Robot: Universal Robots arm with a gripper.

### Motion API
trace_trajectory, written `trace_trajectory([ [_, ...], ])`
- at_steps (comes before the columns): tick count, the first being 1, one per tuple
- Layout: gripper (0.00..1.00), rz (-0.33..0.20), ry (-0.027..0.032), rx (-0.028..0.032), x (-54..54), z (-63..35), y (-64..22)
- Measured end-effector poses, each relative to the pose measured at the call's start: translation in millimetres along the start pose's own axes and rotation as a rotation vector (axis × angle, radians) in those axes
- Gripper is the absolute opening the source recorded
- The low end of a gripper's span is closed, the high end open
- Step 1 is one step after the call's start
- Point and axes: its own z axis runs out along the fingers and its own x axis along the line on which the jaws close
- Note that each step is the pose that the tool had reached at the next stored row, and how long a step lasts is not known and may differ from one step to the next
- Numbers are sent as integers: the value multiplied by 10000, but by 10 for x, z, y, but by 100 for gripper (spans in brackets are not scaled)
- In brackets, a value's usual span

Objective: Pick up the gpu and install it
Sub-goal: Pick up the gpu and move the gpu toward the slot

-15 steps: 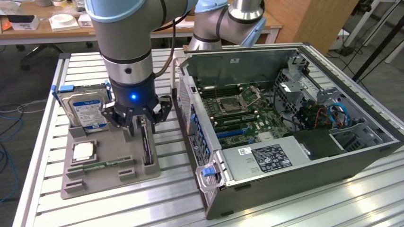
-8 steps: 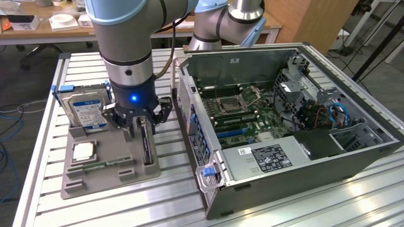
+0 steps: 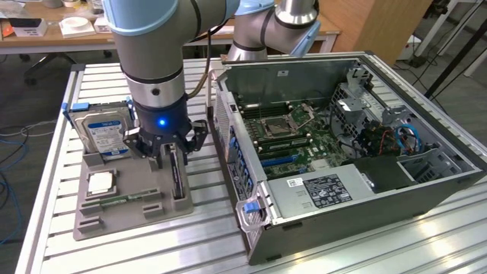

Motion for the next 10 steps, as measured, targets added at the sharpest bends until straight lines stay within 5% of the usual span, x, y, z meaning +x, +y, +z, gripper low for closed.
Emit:
trace_trajectory([
  [10, 53, -1, -1, 21, 1, 65, -14],
])
